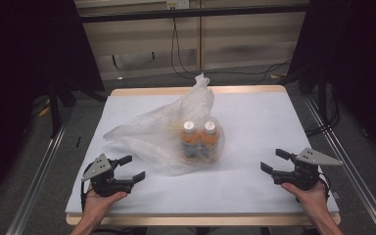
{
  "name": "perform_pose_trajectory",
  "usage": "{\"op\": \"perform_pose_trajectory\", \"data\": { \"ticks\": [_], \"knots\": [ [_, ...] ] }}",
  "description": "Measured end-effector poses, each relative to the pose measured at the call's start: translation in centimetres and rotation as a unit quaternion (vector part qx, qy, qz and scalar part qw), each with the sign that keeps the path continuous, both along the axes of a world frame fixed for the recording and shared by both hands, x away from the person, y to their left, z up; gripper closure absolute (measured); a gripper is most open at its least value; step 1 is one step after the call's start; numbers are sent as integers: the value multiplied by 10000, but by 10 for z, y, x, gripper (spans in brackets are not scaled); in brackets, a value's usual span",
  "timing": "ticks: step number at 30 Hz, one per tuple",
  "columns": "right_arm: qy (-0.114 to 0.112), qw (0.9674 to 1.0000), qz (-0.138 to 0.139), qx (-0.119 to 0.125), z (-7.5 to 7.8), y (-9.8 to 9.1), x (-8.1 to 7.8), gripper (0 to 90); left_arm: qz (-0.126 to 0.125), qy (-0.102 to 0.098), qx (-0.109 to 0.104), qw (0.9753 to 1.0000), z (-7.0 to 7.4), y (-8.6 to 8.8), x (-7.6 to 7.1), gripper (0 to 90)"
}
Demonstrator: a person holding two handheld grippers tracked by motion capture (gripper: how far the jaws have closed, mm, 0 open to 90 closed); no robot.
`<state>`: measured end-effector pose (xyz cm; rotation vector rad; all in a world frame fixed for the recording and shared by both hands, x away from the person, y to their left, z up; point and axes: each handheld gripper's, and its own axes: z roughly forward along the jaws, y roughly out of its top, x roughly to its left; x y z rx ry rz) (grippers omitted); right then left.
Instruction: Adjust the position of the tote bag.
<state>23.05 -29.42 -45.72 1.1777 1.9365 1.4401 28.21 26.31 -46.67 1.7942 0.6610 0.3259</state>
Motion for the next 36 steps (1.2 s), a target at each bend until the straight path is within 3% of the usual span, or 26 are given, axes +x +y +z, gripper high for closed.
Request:
{"op": "perform_pose_trajectory", "data": {
  "ticks": [6, 14, 19, 22, 28, 33, 36],
  "knots": [
    [87, 9997, 218, 26, 4, 1, 1, 315, -126, 84, 38, 9999, 0, -4, -1, 260],
    [260, 9980, 565, 83, 10, 9, 4, 411, -203, 155, 80, 9996, 0, -8, 0, 279],
    [351, 9968, 700, 172, 16, 14, 10, 410, -218, 239, 101, 9994, 1, -11, -5, 248],
    [397, 9956, 830, 173, 23, 21, 17, 423, -279, 93, 150, 9995, 5, -16, -12, 230],
    [443, 9939, 1004, 122, 30, 28, 29, 435, -392, 80, 195, 9990, 5, -17, -11, 216],
    [407, 9924, 1160, 111, 39, 36, 37, 428, -328, 107, 284, 9990, 5, -15, -10, 211],
    [408, 9906, 1303, 96, 46, 44, 47, 423, -461, 127, 210, 9986, 4, -16, -9, 197]
  ]
}}
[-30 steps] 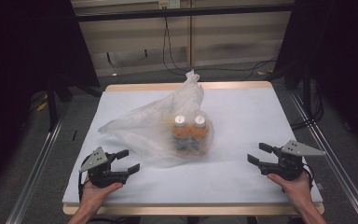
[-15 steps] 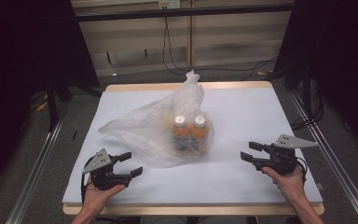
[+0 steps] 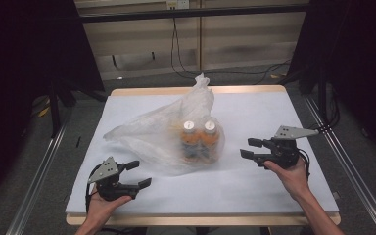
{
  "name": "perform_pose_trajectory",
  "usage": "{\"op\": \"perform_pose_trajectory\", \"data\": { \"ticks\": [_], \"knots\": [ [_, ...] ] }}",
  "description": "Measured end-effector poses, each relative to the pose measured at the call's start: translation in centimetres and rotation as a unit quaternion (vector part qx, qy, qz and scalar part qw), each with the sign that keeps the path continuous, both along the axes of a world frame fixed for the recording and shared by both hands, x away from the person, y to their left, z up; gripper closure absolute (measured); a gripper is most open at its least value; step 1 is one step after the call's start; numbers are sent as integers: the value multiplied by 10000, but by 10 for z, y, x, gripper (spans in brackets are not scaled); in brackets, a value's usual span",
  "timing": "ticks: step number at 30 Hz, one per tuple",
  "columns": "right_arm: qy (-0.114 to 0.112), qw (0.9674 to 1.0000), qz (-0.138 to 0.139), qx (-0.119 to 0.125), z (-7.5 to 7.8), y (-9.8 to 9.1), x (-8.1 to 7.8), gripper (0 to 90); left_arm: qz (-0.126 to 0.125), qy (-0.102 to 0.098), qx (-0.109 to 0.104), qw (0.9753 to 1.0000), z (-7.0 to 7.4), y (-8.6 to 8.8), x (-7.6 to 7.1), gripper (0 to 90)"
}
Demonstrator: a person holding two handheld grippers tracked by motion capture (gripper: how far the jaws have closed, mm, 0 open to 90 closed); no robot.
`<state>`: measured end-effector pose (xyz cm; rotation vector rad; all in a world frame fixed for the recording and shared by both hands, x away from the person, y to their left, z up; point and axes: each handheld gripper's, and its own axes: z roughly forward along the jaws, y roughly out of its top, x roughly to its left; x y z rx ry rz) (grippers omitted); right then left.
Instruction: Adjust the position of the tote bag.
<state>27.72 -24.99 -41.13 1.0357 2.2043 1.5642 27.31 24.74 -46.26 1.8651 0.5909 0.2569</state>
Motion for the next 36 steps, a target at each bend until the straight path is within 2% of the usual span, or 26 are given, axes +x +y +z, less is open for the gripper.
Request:
{"op": "perform_pose_trajectory", "data": {
  "ticks": [1, 5, 6, 8, 12, 14, 17, 18, 20, 25, 30, 32, 33, 36],
  "knots": [
    [0, 10000, 0, 0, 0, 0, 0, 423, 58, 7, 55, 10000, 1, 0, 0, 197],
    [-16, 9999, 122, -1, 7, 8, 10, 423, 139, 61, -18, 9999, -1, 0, 1, 188],
    [-30, 9999, 157, 4, 9, 10, 13, 423, 151, 62, 65, 9998, -1, 1, 2, 188],
    [-56, 9998, 207, -11, 13, 14, 19, 421, 124, 84, 2, 9999, -2, 1, 2, 177],
    [-21, 9995, 298, -59, 21, 21, 31, 413, 98, 77, 11, 9999, -2, 1, 3, 177],
    [-24, 9995, 310, -73, 23, 22, 34, 413, 94, 34, 112, 9999, -1, 1, 2, 177],
    [-27, 9993, 352, -128, 28, 25, 41, 410, 52, 50, 67, 10000, -2, 0, 2, 177],
    [-22, 9993, 351, -152, 32, 26, 47, 406, 87, 9, 160, 9998, -1, 1, 3, 177],
    [-23, 9992, 363, -135, 35, 27, 52, 394, 126, 68, 88, 9999, -2, 0, 2, 176],
    [-37, 9991, 378, -185, 43, 32, 62, 366, 94, 8, 166, 9998, -1, 0, 3, 172],
    [-28, 9988, 401, -264, 51, 38, 76, 363, 125, 44, 80, 9999, -2, 0, 3, 172],
    [-14, 9986, 450, -283, 55, 42, 84, 356, 93, 29, 137, 9999, -1, 1, 3, 170],
    [-14, 9986, 450, -283, 55, 42, 84, 356, 43, 14, 84, 10000, -2, 1, 4, 170],
    [24, 9985, 471, -293, 58, 45, 91, 351, 113, 26, 154, 9998, -2, 2, 4, 168]
  ]
}}
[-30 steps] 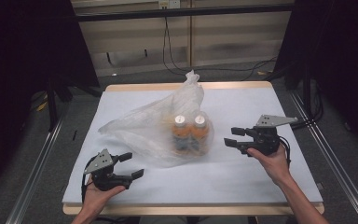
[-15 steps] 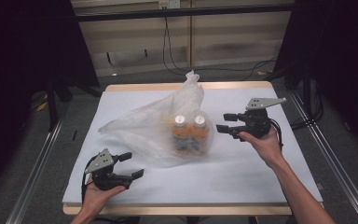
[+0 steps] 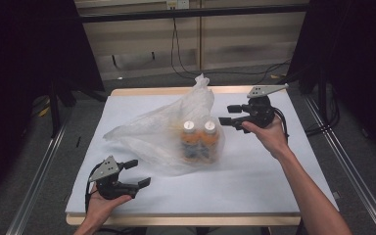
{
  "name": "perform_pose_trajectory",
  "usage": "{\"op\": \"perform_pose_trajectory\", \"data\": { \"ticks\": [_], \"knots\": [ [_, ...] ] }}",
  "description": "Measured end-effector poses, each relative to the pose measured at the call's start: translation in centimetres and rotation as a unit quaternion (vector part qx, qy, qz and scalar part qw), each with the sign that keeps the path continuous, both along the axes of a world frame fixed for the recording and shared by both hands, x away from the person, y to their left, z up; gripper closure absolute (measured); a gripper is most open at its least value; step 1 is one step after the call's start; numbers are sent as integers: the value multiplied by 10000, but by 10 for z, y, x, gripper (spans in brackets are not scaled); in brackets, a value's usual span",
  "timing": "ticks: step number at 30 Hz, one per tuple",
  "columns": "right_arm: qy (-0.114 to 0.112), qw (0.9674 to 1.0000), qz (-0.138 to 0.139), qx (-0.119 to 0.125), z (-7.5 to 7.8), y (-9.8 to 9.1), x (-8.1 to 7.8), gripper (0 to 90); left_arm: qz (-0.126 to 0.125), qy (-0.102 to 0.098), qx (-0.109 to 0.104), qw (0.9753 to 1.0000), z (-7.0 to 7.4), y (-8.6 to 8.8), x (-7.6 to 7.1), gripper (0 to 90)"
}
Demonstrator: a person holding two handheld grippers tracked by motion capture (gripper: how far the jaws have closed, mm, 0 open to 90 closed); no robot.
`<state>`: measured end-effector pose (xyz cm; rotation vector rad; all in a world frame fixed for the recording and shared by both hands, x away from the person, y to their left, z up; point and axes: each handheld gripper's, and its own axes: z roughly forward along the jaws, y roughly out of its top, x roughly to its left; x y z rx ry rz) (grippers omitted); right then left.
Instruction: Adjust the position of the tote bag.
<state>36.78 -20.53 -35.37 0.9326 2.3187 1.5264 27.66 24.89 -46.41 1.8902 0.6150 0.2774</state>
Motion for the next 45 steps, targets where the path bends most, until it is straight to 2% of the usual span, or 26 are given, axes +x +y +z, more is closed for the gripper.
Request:
{"op": "perform_pose_trajectory", "data": {
  "ticks": [3, 4, 12, 18, 24, 26, 27, 30, 31, 35, 36, 37, 38, 39, 40, 41, 42, 44, 45],
  "knots": [
    [13, 9999, -88, -105, 2, 3, 7, 351, 37, 29, -30, 10000, 0, 0, 0, 168],
    [52, 9999, -82, -57, 2, 3, 11, 351, 4, 31, -66, 10000, -1, 0, 0, 168],
    [135, 9997, -32, -177, 16, 17, 38, 319, 4, -16, 6, 10000, 0, 2, 2, 166],
    [114, 9999, 0, -104, 23, 28, 54, 307, -34, -10, -29, 10000, 0, 2, 2, 166],
    [184, 9998, -81, -18, 17, 32, 69, 307, 38, 10, 16, 10000, -1, 2, 2, 164],
    [225, 9997, -123, -33, 16, 35, 76, 306, 72, 22, -23, 10000, -1, 1, 2, 164],
    [236, 9996, -150, -18, 16, 37, 79, 298, 1, 26, -76, 10000, -2, 1, 3, 164],
    [314, 9993, -214, -36, 14, 42, 86, 257, 3, 15, 50, 10000, -1, 2, 3, 164],
    [344, 9992, -213, -19, 14, 46, 89, 245, 2, 54, -13, 10000, -2, 2, 3, 164],
    [369, 9992, -159, -39, 14, 55, 95, 230, 36, 35, -25, 10000, -2, 4, 3, 164],
    [471, 9988, -124, -16, 12, 59, 97, 230, 66, 58, -99, 9999, -2, 3, 3, 164],
    [471, 9988, -124, -16, 12, 59, 97, 230, 56, 60, -98, 9999, -2, 3, 3, 164],
    [530, 9985, -112, -102, 8, 63, 99, 259, 37, 55, -113, 9999, -2, 2, 3, 164],
    [530, 9985, -112, -102, 8, 63, 99, 259, 37, 55, -113, 9999, -2, 2, 3, 164],
    [568, 9983, -74, -91, 7, 64, 100, 298, 18, 45, -77, 10000, -2, 3, 3, 164],
    [617, 9981, -33, -78, 5, 65, 101, 344, -10, 24, -35, 10000, -1, 3, 3, 164],
    [679, 9977, 31, -61, 2, 67, 101, 474, -13, 5, -23, 10000, -1, 4, 3, 164],
    [691, 9976, 70, -81, 1, 68, 102, 497, 7, 23, -55, 10000, -1, 4, 3, 164],
    [684, 9975, 99, -116, 1, 68, 101, 564, -6, -2, -16, 10000, -1, 4, 3, 164]
  ]
}}
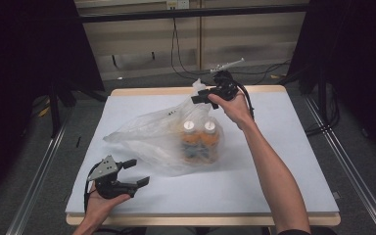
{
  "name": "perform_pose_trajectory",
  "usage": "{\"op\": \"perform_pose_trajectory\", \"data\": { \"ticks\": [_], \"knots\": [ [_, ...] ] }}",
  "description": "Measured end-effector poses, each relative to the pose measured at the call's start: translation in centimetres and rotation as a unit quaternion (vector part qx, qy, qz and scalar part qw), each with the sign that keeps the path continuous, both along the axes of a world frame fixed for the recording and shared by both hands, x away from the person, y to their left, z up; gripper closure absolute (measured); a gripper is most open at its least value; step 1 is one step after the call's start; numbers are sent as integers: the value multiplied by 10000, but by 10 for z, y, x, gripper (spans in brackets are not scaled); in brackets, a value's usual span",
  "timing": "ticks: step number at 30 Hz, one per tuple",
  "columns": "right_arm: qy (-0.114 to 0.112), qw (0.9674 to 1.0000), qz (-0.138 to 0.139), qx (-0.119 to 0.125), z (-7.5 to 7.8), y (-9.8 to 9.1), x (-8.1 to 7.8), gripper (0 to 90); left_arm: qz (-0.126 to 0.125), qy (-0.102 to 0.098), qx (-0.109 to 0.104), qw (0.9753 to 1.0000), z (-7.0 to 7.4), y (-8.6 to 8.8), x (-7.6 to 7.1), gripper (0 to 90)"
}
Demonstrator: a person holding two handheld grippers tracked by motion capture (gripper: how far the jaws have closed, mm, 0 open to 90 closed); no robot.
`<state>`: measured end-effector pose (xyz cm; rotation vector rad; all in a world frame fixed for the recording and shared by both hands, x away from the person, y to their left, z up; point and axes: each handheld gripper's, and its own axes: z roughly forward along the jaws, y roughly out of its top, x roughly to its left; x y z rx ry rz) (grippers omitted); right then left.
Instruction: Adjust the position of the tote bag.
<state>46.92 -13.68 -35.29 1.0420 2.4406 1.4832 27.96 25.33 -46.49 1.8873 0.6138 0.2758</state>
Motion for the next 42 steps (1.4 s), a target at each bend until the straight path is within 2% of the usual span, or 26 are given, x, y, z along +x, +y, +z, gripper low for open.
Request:
{"op": "perform_pose_trajectory", "data": {
  "ticks": [2, 3, 4, 7, 18, 19, 20, 22, 23, 24, 25, 26, 27, 28, 29, 30, 31, 33, 34, 36, 37, 38, 39, 40, 41, 42],
  "knots": [
    [3, 9999, 89, 73, 0, 0, -1, 656, 10, 7, -16, 10000, 0, 0, 0, 164],
    [20, 9998, 175, 137, 1, 0, -3, 754, 15, -1, -10, 10000, 0, 0, 0, 164],
    [20, 9998, 175, 137, 1, 0, -3, 754, 6, -29, 29, 10000, 0, 1, 0, 164],
    [-12, 9996, 254, 115, 2, 0, -5, 900, 17, 3, -12, 10000, 0, 0, 0, 164],
    [-199, 9995, 161, 183, 8, -7, -14, 900, 32, -14, -12, 10000, 0, 1, 0, 164],
    [-222, 9995, 165, 182, 9, -7, -15, 900, -6, -27, 53, 10000, 1, 2, 0, 164],
    [-249, 9993, 199, 199, 10, -6, -15, 900, 50, 15, -59, 10000, 0, 0, 0, 164],
    [-351, 9991, 129, 180, 12, -7, -16, 900, 43, 10, -56, 10000, 0, 0, 0, 164],
    [-366, 9992, 53, 180, 12, -9, -15, 890, 0, -12, 19, 10000, 1, 1, 0, 164],
    [-348, 9992, -15, 186, 12, -10, -14, 778, 178, -16, 0, 9998, 1, -1, -2, 164],
    [-304, 9993, -128, 149, 12, -12, -12, 667, 141, -33, 49, 9999, 1, 0, -2, 164],
    [-275, 9992, -264, 79, 12, -14, -10, 559, 194, -3, -44, 9998, 1, -1, -2, 164],
    [-257, 9989, -383, 41, 12, -16, -7, 450, 205, -11, -44, 9998, 1, -1, -2, 164],
    [-257, 9989, -383, 41, 12, -16, -7, 450, 205, -11, -44, 9998, 1, -1, -2, 164],
    [-250, 9985, -490, -33, 12, -16, -4, 348, 30, 5, -32, 10000, 0, 1, 0, 163],
    [-250, 9985, -490, -33, 12, -16, -4, 348, 30, 5, -32, 10000, 0, 1, 0, 163],
    [-90, 9982, -598, -18, 10, -15, -1, 233, 32, 4, -28, 10000, 0, 1, 0, 163],
    [-13, 9983, -586, -46, 7, -12, 2, 195, 24, -10, -19, 10000, 0, 1, 0, 163],
    [-13, 9983, -586, -46, 7, -12, 2, 195, 55, 11, -98, 9999, 0, 0, 0, 163],
    [44, 9985, -535, -60, 5, -6, 3, 158, 51, 23, -119, 9999, 0, -1, -1, 163],
    [86, 9987, -484, -91, 4, 0, 3, 167, 13, -8, -26, 10000, 0, 0, 0, 162],
    [86, 9987, -484, -91, 4, 0, 3, 167, 13, -8, -26, 10000, 0, 0, 0, 162],
    [138, 9992, -366, -96, 2, 6, 4, 238, 21, 7, -17, 10000, 0, 0, 0, 162],
    [138, 9992, -366, -96, 2, 6, 4, 238, 21, 7, -17, 10000, 0, 0, 0, 163],
    [181, 9993, -307, -137, 1, 9, 5, 279, 26, -27, 4, 10000, 1, 0, 0, 163],
    [218, 9993, -259, -165, 0, 12, 6, 343, 158, -64, 77, 9998, 1, 0, -1, 163]
  ]
}}
